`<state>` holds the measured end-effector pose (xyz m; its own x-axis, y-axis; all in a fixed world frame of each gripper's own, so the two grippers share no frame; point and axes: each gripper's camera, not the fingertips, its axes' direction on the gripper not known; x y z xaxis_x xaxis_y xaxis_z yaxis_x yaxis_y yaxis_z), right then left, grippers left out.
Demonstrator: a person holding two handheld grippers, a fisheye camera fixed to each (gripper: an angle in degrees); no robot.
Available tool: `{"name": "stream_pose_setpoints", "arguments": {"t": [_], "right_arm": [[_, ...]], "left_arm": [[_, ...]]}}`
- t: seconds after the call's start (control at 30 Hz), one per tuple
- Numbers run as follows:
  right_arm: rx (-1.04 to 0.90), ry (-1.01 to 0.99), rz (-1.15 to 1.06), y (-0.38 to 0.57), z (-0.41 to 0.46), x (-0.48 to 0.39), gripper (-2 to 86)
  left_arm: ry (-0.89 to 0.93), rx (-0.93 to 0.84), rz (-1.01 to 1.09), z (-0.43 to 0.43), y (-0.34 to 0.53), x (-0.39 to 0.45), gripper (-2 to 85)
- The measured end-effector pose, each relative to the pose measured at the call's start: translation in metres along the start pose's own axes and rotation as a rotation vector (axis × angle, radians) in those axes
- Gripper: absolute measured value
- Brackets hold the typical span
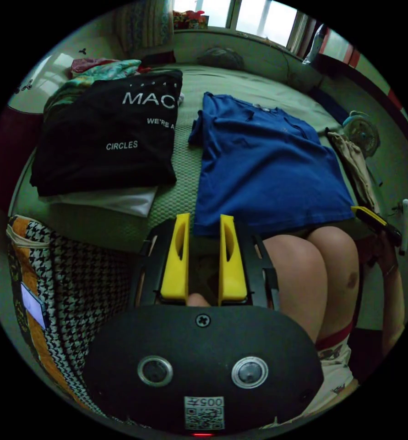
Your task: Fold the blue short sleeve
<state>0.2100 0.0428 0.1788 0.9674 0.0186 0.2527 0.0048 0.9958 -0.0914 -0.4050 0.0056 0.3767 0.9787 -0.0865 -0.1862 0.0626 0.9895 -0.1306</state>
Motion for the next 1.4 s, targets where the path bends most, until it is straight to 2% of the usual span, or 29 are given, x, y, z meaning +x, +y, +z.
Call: {"name": "stream_pose_setpoints", "arguments": {"t": [0.5,0.87,1.4], "right_arm": [[0.008,0.051,-0.025,0.016,0.006,-0.018,10.9],[-0.037,0.161,-0.03,0.021,0.004,-0.05,-0.5],[-0.048,0.135,-0.017,0.036,-0.009,-0.044,-1.0]], "left_arm": [[-0.039,-0.051,-0.001,0.007,0.024,0.018,10.3],[-0.079,-0.07,0.001,-0.004,0.04,0.04,6.6],[-0.08,-0.084,-0.003,-0.04,0.064,0.057,5.0]]}}
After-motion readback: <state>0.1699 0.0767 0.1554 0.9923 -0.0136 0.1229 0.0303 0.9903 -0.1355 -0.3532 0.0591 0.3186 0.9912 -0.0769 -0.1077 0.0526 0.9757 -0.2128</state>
